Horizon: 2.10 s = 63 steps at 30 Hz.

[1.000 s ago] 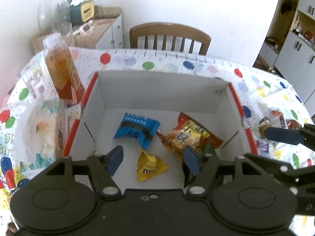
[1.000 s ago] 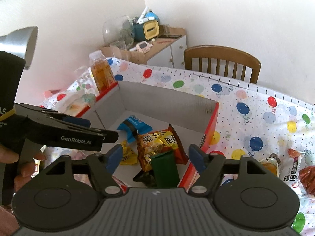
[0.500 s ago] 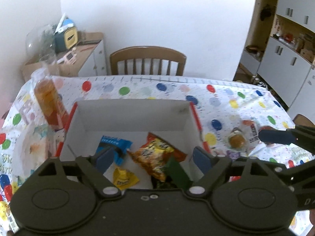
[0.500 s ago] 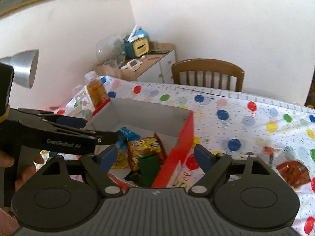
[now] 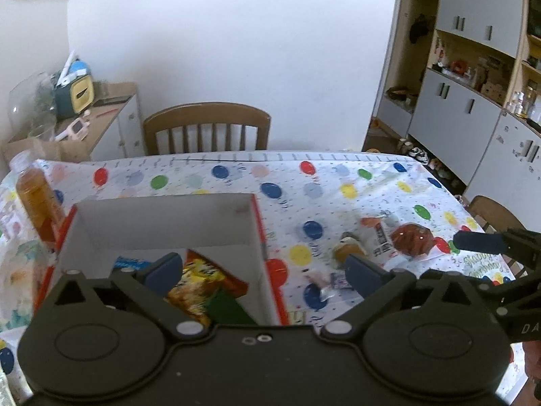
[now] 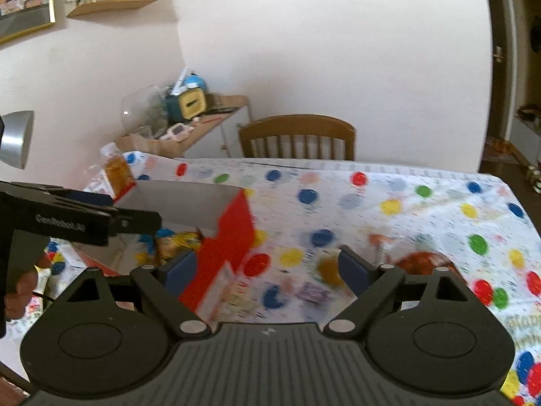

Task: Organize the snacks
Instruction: 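Move both tools back to the table toward the clear candy and white packet, then grasp the small clear-wrapped candy with the left gripper while the right grasps the white packet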

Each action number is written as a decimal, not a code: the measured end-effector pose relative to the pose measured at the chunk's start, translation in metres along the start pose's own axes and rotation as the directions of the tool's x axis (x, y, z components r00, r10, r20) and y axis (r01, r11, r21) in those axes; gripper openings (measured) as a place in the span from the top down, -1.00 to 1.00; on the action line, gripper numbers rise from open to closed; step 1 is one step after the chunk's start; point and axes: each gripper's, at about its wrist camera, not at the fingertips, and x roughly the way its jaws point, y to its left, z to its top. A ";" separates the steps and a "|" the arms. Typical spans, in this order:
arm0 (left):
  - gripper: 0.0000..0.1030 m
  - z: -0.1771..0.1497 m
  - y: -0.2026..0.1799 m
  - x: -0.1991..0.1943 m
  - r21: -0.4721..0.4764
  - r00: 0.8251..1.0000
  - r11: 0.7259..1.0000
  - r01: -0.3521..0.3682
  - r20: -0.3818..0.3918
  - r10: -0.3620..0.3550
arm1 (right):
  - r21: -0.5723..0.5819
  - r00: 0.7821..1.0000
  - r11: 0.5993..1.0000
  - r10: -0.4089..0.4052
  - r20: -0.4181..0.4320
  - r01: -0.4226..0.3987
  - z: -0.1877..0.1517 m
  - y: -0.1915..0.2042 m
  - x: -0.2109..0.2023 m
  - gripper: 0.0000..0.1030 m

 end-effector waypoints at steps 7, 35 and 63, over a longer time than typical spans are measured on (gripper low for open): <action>-0.99 -0.004 -0.034 0.020 0.014 1.000 1.000 0.016 -0.005 -0.016 | 0.017 0.995 0.996 -0.090 -0.031 0.090 -0.016 -0.045 -0.006 -0.76; -0.53 -0.037 -0.102 0.126 -0.053 0.989 0.995 -0.087 -0.123 0.080 | -0.022 0.985 0.994 -0.107 -0.135 0.105 -0.025 -0.123 0.054 -0.76; 0.49 -0.045 -0.079 0.189 -0.170 0.962 0.972 -0.164 -0.246 0.120 | 0.066 0.969 0.996 -0.044 -0.243 0.062 -0.010 -0.127 0.165 0.07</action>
